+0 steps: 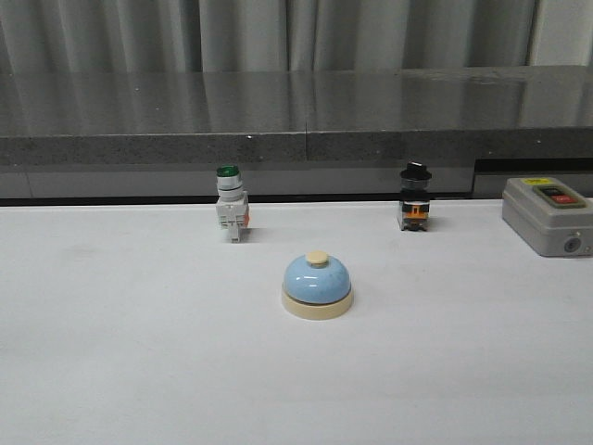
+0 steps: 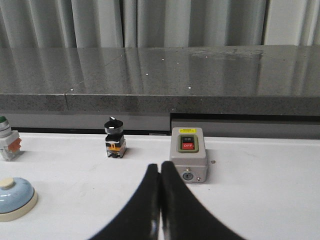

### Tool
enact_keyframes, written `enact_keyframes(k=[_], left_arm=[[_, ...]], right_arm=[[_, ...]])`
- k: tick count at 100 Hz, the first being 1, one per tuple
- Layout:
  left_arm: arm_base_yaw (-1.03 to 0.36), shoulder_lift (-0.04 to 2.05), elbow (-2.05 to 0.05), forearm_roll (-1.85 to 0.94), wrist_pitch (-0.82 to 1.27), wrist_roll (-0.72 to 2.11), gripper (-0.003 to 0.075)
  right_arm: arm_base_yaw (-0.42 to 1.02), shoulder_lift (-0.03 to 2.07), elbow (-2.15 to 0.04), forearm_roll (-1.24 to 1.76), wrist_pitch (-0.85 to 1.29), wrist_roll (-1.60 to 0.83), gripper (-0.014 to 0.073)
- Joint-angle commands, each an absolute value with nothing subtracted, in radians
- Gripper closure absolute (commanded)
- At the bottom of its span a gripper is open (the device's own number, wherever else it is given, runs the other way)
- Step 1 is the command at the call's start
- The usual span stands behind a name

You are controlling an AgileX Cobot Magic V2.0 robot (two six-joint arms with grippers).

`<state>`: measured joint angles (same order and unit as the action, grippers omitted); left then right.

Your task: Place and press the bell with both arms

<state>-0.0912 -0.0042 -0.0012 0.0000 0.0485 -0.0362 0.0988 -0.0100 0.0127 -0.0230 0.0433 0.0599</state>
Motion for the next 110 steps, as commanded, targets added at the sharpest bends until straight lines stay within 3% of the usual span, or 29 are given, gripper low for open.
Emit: enact_keyframes(k=[1, 54, 110], left_arm=[[-0.087, -0.036, 0.044, 0.000, -0.036, -0.044, 0.0741], [-0.087, -0.036, 0.044, 0.000, -0.036, -0.044, 0.0741], [-0.087, -0.036, 0.044, 0.000, -0.036, -0.044, 0.0741]], right_arm=[[0.092, -0.007, -0.077, -0.018, 0.000, 0.058, 0.0654], [0.092, 0.531, -0.703, -0.018, 0.657, 0.057, 0.0654], [0.129, 0.884, -0.829, 0.070, 0.684, 0.045, 0.0654]])
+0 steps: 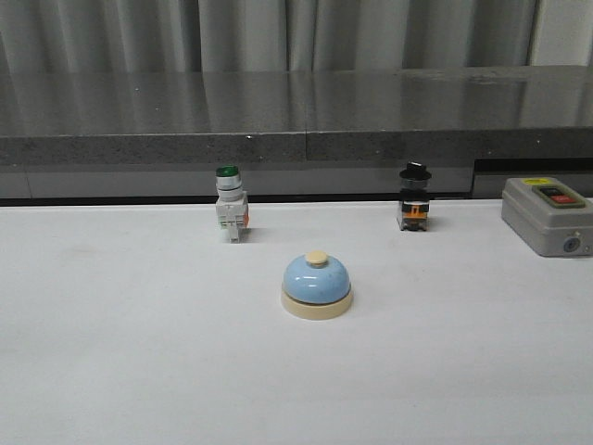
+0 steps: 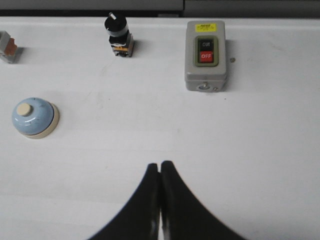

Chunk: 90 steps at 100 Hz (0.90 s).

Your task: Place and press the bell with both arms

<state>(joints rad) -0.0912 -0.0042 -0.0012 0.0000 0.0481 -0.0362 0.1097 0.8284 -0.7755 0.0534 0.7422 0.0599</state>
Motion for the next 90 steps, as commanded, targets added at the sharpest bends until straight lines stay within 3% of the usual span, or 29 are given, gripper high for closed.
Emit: enact_keyframes(k=[1, 90], left_arm=[[-0.087, -0.036, 0.044, 0.000, -0.036, -0.044, 0.0741], [-0.087, -0.036, 0.044, 0.000, -0.036, -0.044, 0.0741]], right_arm=[[0.134, 0.889, -0.831, 0.070, 0.684, 0.045, 0.0654], [0.520, 1.599, -1.209, 0.070, 0.638, 0.044, 0.0654]])
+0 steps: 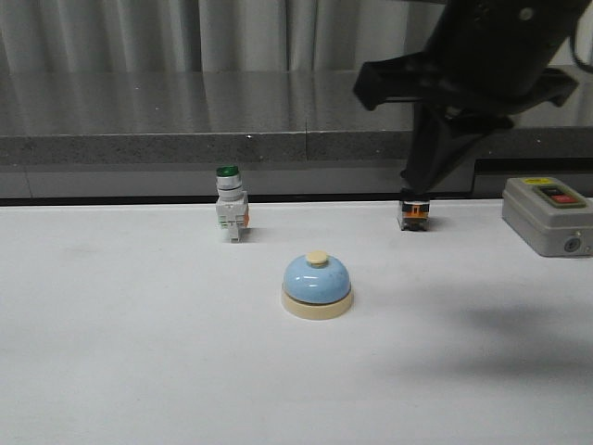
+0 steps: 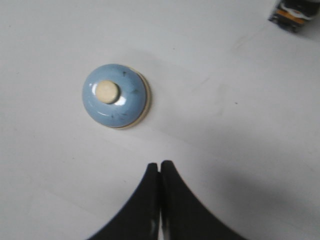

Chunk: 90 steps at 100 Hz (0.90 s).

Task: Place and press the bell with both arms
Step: 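Move the closed right gripper over the bell's cream button, then press down on the bell button with the right gripper tips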

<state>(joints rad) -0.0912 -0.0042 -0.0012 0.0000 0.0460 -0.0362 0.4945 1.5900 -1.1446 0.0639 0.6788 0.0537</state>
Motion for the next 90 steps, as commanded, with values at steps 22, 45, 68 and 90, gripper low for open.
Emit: enact_keyframes(k=[22, 45, 68, 90], left_arm=[[-0.087, -0.036, 0.044, 0.000, -0.036, -0.044, 0.0741], [-0.087, -0.036, 0.044, 0.000, -0.036, -0.044, 0.0741], [-0.087, -0.036, 0.044, 0.000, -0.036, -0.044, 0.0741], [-0.087, -0.036, 0.044, 0.000, -0.036, -0.044, 0.0741]], right_arm=[[0.566, 1.710, -1.300, 0.070, 0.638, 0.044, 0.0654], [0.577, 1.789, -1.368, 0.070, 0.637, 0.044, 0.0654], [0.577, 1.841, -1.409, 0.070, 0.637, 0.044, 0.0654], [0.577, 1.863, -1.428, 0.070, 0.632, 0.044, 0.0654]])
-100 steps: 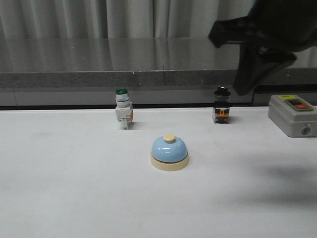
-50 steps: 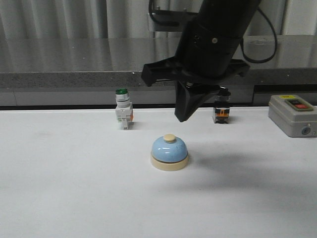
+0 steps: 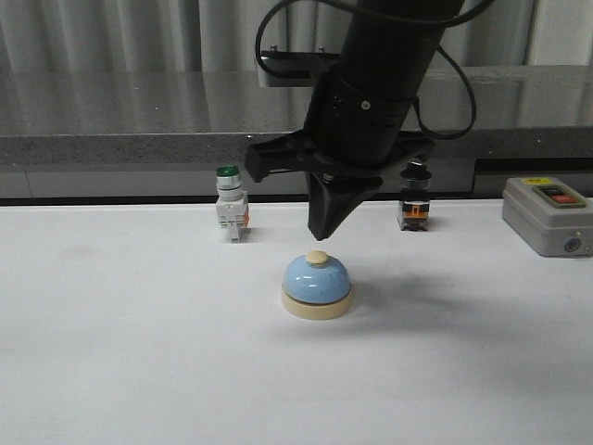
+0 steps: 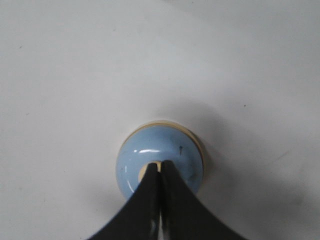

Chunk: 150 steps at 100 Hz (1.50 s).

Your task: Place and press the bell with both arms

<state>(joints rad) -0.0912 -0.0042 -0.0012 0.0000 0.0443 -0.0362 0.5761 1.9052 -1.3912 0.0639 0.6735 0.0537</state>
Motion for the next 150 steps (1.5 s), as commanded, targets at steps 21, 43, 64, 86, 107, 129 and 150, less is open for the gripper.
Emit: enact_keyframes(k=[21, 43, 64, 86, 107, 129, 150], left_arm=[[-0.087, -0.036, 0.044, 0.000, -0.036, -0.044, 0.0741], [-0.087, -0.036, 0.044, 0.000, -0.036, -0.044, 0.0741], [-0.087, -0.036, 0.044, 0.000, -0.036, -0.044, 0.0741], [-0.087, -0.036, 0.044, 0.000, -0.036, -0.044, 0.0741], [-0.087, -0.036, 0.044, 0.000, -0.036, -0.044, 0.0741], [-0.087, -0.036, 0.044, 0.000, -0.036, -0.044, 0.0741], [-0.087, -0.036, 0.044, 0.000, -0.036, -0.044, 0.0741]], right_arm=[[0.577, 1.910, -1.428, 0.070, 0.643, 0.044, 0.0654], [0.577, 1.912, -1.427, 0.070, 0.654, 0.044, 0.0654], [0.574, 1.837, -1.427, 0.047, 0.657, 0.044, 0.0654], [0.538, 1.719, -1.425, 0.015, 0.655, 0.048, 0.0654], [0.445, 1.594, -1.373, 0.015, 0.639, 0.048, 0.0654], [0.313, 1.402, -1.201, 0.014, 0.568, 0.048, 0.0654], [0.192, 1.184, -1.018, 0.014, 0.505, 0.048, 0.0654]])
